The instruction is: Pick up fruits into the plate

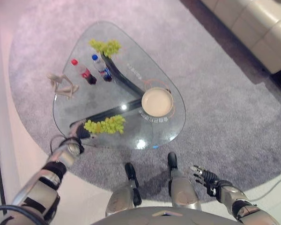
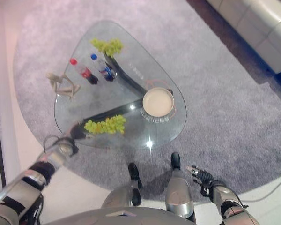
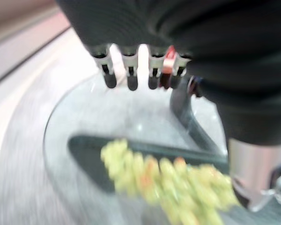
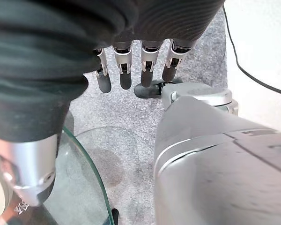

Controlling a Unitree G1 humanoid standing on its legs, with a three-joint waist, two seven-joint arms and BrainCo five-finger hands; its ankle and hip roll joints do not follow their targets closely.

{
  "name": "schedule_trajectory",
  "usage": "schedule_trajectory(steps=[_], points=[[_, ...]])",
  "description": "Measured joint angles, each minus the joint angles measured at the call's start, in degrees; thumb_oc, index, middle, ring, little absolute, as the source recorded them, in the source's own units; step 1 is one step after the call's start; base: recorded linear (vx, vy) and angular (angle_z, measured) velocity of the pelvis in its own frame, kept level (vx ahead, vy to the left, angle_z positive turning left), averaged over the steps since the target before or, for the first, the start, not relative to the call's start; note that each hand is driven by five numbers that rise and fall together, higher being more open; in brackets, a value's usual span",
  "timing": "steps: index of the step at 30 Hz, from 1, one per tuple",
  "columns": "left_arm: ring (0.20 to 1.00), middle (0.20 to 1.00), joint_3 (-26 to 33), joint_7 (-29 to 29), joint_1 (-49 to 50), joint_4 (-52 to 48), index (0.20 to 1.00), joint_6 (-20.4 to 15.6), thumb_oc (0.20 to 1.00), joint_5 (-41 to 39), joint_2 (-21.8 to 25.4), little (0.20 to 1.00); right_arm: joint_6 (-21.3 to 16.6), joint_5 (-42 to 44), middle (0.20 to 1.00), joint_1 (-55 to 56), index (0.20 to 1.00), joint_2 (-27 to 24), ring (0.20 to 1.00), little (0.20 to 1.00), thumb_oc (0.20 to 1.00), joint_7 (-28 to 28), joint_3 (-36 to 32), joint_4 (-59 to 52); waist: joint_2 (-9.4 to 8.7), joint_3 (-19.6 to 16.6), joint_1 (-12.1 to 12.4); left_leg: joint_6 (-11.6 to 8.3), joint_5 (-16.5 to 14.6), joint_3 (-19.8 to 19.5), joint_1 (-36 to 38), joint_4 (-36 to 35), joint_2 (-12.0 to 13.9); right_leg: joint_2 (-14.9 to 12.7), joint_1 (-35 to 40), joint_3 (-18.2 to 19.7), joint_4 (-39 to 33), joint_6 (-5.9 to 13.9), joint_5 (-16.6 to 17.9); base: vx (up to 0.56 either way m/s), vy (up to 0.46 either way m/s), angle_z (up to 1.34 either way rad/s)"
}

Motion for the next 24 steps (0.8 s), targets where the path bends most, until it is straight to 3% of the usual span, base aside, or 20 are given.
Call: schedule_trajectory(steps=[4,9,12,24], points=[[1.0,1.0,-2.38,0.07,-5.26,1.57,1.0,3.05,1.0,7.55,1.89,1.0,-0.13,3.39,1.0,-2.32,1.0,0.06,1.0,1.0,1.0,0.07,-0.09,0.01,-0.32,2.91,-0.42,-0.28,0.59,-0.33,-2.48,0.01,0.0,0.03,-2.43,-0.27,0.01,-0.07,0.44,-0.11,-0.043,0.03],[1.0,1.0,-5.47,-0.06,-13.3,6.54,1.0,5.52,1.0,14.09,2.73,1.0,-0.65,7.63,1.0,-6.41,1.0,0.17,1.0,1.0,1.0,0.27,-0.12,-0.64,-2.35,7.97,-1.22,-0.11,1.28,0.26,-5.09,0.03,-0.08,0.0,-5.34,0.29,0.07,-0.23,1.43,-0.09,-0.021,-0.06],[1.0,1.0,-7.95,-0.27,-15.67,8.12,1.0,5.63,1.0,17.51,2.76,1.0,-0.58,10.52,1.0,-6.82,1.0,0.33,1.0,1.0,1.0,0.33,-0.12,-1.87,-3.39,8.65,-2.07,-0.06,1.43,0.68,-6.8,0.02,-0.09,-0.04,-7.37,0.41,0.45,-0.29,1.56,-0.06,-0.012,-0.05],[1.0,1.0,-13.94,-1.16,-22.28,11.95,1.0,9.68,1.0,19.73,0.45,1.0,-0.4,19.69,1.0,-7.72,1.0,0.46,1.0,1.0,1.0,0.26,-0.29,-6.35,-4.07,8.94,-3.7,0.22,2.38,1.11,-14.56,0.04,-0.06,-0.07,-16.77,0.89,3.36,-0.3,1.57,-0.03,-0.007,-0.03]])
